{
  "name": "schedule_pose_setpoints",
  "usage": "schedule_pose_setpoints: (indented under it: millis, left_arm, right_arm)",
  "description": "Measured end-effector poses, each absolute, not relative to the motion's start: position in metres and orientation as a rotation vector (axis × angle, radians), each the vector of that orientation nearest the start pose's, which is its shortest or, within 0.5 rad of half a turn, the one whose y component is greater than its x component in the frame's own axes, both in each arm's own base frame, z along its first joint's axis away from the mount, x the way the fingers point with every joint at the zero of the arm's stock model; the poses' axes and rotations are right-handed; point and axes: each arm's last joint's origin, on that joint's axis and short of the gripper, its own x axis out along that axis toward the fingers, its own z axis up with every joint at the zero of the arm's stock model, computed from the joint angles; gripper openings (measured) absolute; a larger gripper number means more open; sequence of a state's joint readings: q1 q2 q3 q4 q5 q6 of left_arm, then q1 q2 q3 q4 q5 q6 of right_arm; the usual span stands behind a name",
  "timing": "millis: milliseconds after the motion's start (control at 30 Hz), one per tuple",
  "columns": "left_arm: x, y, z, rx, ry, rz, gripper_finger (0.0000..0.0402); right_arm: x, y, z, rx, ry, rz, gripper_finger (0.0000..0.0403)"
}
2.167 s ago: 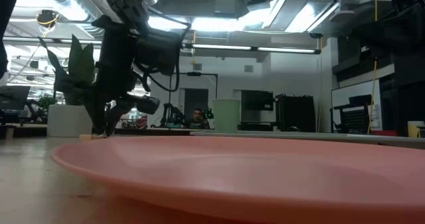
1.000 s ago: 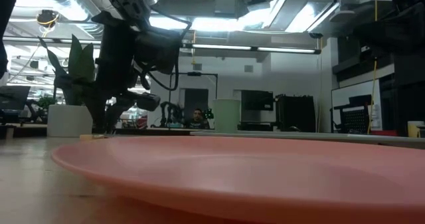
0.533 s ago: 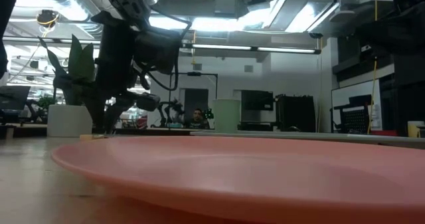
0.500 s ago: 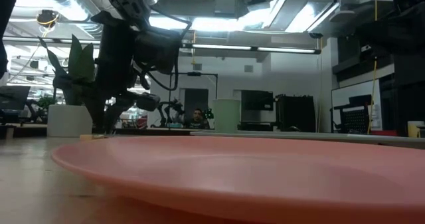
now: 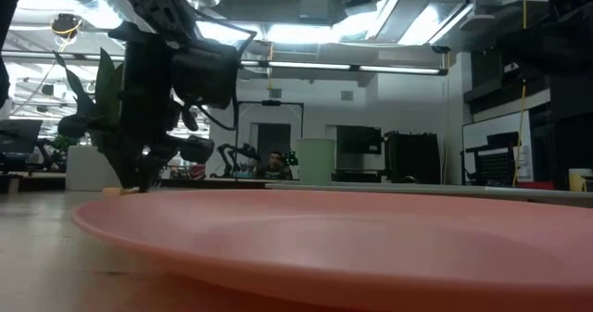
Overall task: Pick and place plate/cup/fork/spoon on tray
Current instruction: Put the orange fork to the bottom of the green cup on the serving tray
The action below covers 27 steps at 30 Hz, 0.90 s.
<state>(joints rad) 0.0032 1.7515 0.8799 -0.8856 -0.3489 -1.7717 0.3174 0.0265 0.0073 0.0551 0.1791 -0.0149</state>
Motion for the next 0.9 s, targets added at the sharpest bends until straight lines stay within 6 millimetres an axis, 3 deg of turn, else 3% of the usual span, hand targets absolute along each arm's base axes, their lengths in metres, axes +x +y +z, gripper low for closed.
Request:
schedule_pose_setpoints:
  millis: [400,600,900]
  left_arm:
    - [0.259,0.007,0.123,-0.972,0.994,1.523,0.0027]
    - [0.28,0.005,0.145,-1.022,0.994,1.472,0.0027]
    - [0.308,0.008,0.179,-0.966,0.791,1.408,0.0027]
  right_arm:
    - [0.095,0.026,0.169,0.034,-0.033,0.139,0.0057]
    - [0.095,0.026,0.169,0.032,-0.033,0.139,0.0057]
    - [0.095,0.028,0.168,0.027,-0.024,0.206,0.0057]
